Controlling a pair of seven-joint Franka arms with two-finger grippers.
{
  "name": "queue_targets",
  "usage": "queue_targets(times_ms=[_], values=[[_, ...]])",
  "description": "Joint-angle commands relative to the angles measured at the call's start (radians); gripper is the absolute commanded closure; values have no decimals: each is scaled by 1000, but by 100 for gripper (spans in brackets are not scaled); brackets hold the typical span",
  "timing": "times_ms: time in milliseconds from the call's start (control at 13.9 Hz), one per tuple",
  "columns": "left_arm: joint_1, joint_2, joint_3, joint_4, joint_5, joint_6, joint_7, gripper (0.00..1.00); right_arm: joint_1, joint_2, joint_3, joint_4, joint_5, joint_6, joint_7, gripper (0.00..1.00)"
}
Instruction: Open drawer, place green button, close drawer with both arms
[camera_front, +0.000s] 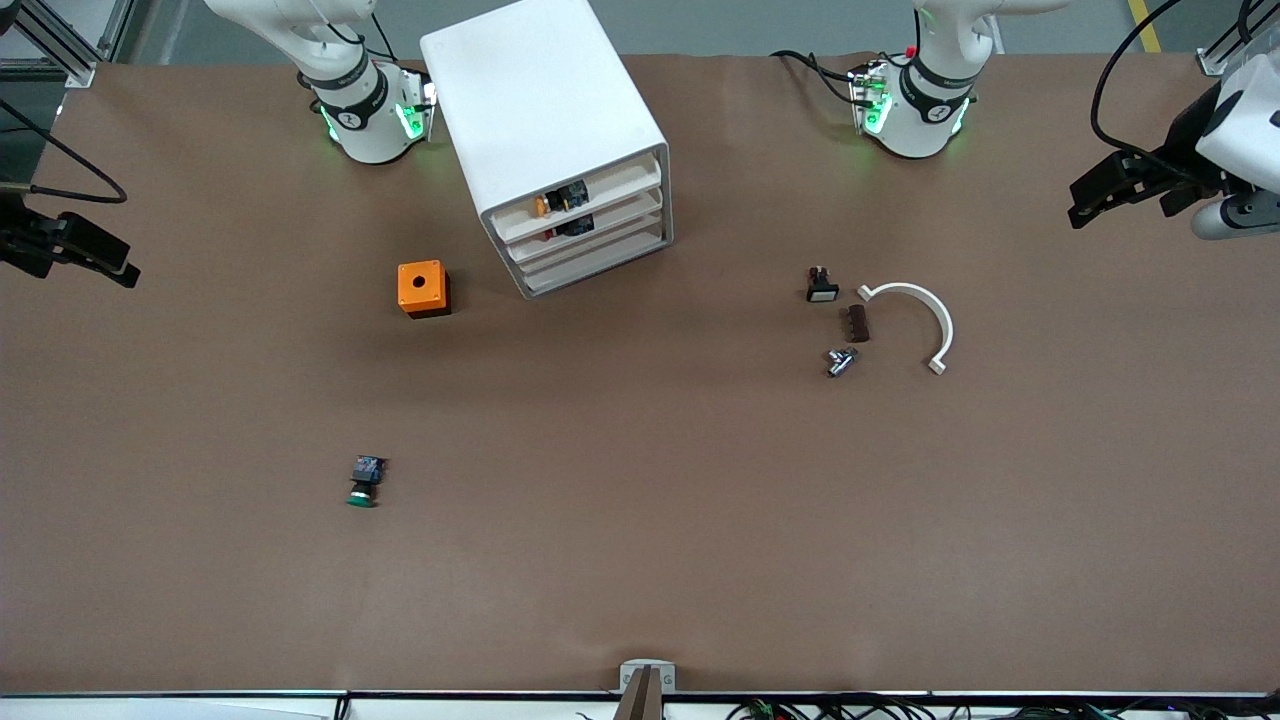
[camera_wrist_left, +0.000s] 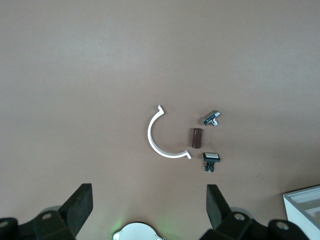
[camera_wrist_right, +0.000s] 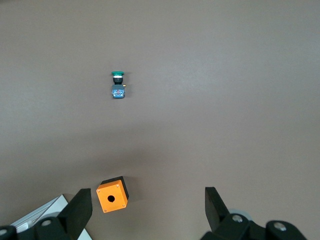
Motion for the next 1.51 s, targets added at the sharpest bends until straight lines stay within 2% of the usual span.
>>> queue_targets(times_ms=[0, 216, 432, 720, 936, 1441], values=[[-3, 11, -6, 26, 30, -17, -3, 0, -6, -18, 5, -15, -6, 3, 14, 0], [-10, 24, -7, 35, 32, -17, -3, 0, -6, -18, 5, -16, -6, 6, 14, 0], [-13, 78, -9, 84, 30, -17, -3, 0, -6, -19, 5, -18, -6, 4, 14, 0], [-18, 129, -13, 84, 29, -12, -14, 0, -3, -21, 5, -18, -6, 4, 14, 0], [-47, 205, -29, 84, 24, 50, -37, 0, -3, -19, 5, -18, -6, 6, 14, 0], [-170, 438, -30, 90, 3, 133, -286, 0, -3, -19, 5, -18, -6, 4, 14, 0]])
